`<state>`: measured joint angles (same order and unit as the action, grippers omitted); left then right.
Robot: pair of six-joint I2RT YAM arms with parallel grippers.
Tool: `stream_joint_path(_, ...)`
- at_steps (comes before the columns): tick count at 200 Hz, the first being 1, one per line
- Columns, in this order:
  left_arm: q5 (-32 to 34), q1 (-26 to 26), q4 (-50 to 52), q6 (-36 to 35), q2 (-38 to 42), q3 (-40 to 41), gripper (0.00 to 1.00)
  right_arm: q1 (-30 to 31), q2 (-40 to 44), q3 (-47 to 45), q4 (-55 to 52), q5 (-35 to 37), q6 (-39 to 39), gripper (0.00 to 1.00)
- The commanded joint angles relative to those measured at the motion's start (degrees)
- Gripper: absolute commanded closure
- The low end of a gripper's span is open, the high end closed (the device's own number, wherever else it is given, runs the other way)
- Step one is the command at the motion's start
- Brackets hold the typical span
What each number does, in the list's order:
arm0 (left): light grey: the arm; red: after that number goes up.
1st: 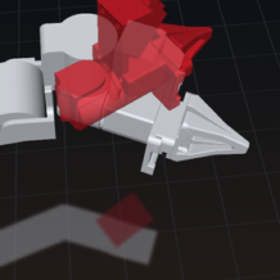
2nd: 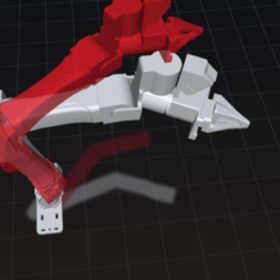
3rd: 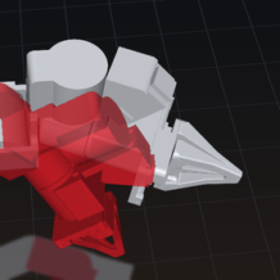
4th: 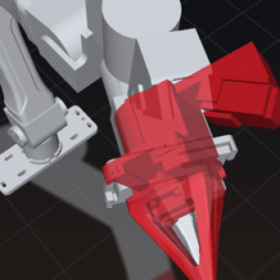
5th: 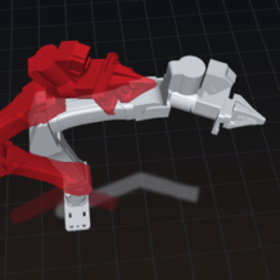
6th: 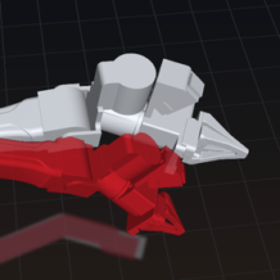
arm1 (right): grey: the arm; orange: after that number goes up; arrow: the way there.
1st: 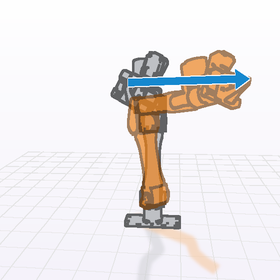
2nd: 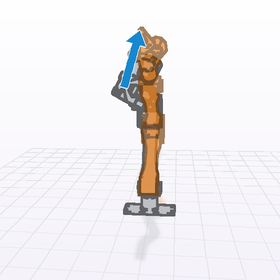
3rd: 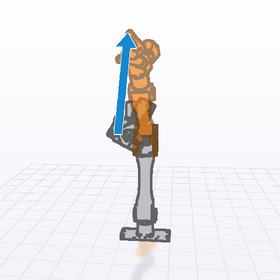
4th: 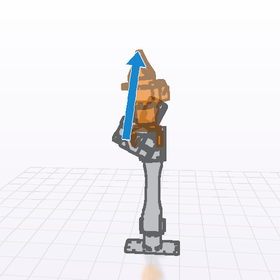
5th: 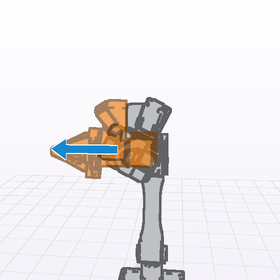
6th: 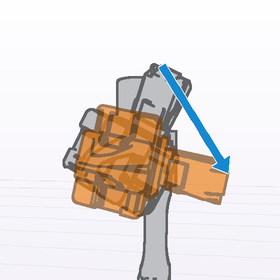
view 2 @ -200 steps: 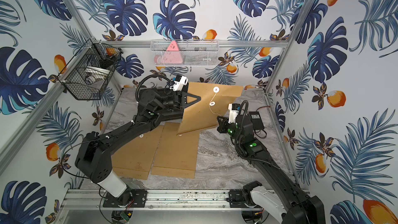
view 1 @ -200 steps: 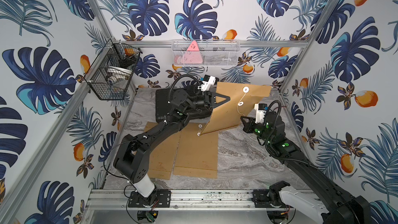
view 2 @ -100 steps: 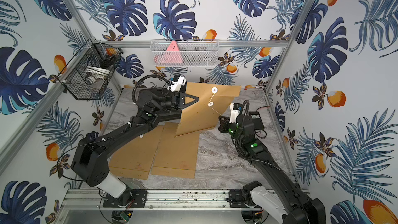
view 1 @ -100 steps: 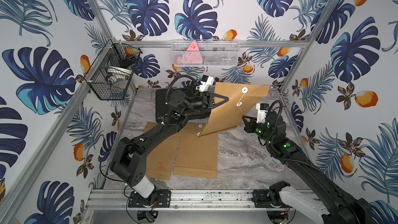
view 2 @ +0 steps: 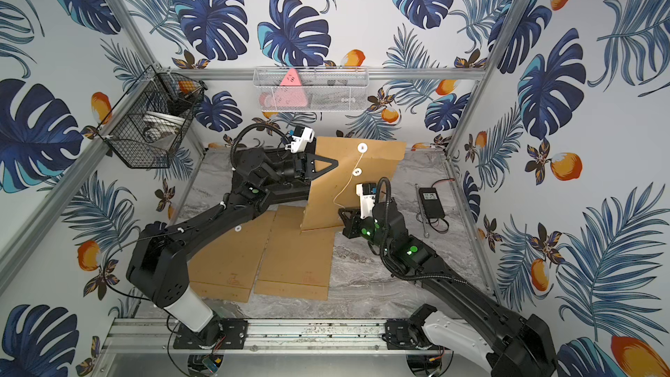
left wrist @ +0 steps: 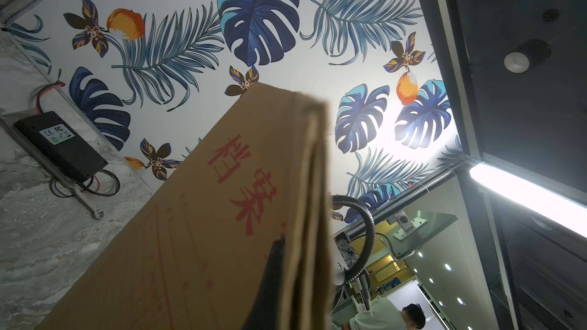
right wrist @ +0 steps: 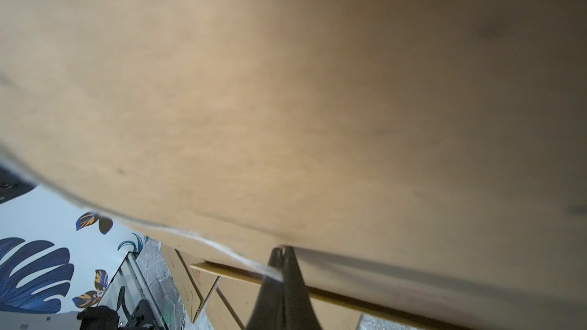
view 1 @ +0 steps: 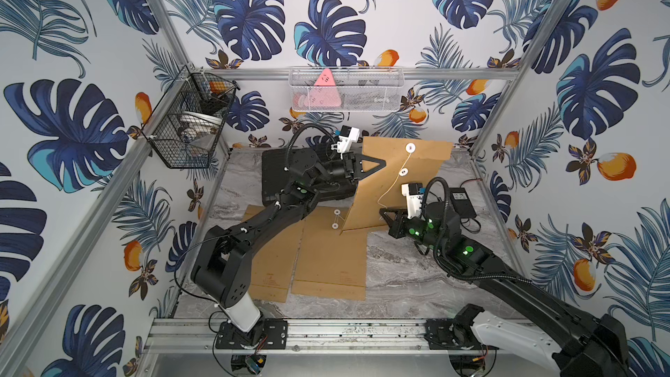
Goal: Close the mouth of the file bag
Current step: Close the file bag.
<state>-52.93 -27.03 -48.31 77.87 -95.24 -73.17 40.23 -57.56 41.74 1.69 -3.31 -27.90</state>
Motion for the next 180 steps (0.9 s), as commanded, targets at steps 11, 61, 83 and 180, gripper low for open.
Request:
stream_joint_path(11, 2.88, -0.03, -0.55, -1.94, -0.12, -0.63, 1.00, 4.00, -2.30, 1.14, 3.52, 3.91, -0.91, 1.00)
stream_joint_path(61, 2.72, -0.51, 1.73, -3.77, 0.24, -0.72, 1.00, 7.55, -6.47, 3.11, 5.41, 4.77, -0.93, 1.00)
stream_joint_path(83, 2.39, -0.84, 1.23, -3.43, -0.03, -0.58, 1.00, 7.92, -7.20, 3.85, 5.96, 4.10, -1.02, 1.00)
stream_joint_path(180, 1.86, -1.37, 0.94, -3.58, -0.52, -0.84, 1.00, 12.09, -10.96, 6.29, 10.58, -2.10, -0.75, 1.00)
